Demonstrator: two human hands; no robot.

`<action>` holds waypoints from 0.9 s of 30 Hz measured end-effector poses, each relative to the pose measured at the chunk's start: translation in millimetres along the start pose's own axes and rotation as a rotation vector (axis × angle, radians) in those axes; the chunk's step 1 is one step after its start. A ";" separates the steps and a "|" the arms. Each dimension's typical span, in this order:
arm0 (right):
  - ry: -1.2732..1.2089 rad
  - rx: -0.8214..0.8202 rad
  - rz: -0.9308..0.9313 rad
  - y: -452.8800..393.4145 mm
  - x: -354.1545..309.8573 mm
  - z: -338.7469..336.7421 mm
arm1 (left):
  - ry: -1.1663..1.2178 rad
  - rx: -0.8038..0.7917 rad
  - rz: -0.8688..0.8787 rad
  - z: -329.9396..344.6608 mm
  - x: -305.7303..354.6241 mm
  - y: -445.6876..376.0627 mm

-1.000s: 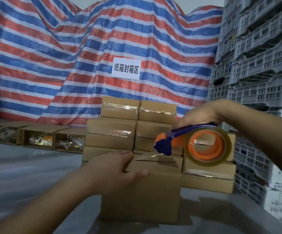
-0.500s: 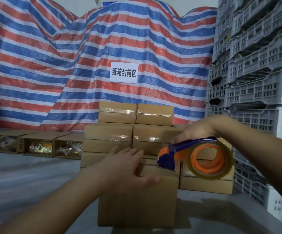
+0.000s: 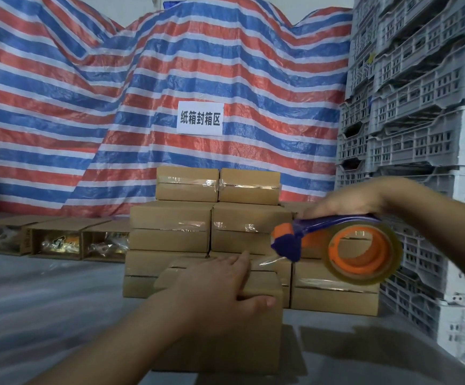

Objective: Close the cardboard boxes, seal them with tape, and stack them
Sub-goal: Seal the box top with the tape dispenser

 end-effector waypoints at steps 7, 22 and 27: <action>0.311 0.150 0.169 19.7 11.0 -8.8 | 0.050 -0.033 0.042 1.5 2.0 1.6; 1.185 0.384 0.199 25.4 -92.9 34.2 | 0.044 -0.064 -0.022 9.0 -6.7 -5.8; 1.467 0.308 0.177 18.3 -91.7 58.6 | 0.042 -0.061 -0.024 4.9 -6.3 -2.7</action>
Point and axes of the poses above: each hand's wrist, its own y-axis away from the middle knuckle, its own z-axis out of the palm, x = y × z, the point moved 4 cm from there along -y, towards the middle knuckle, and after that the axes turned 5 degrees about x, right-handed, at the moved point
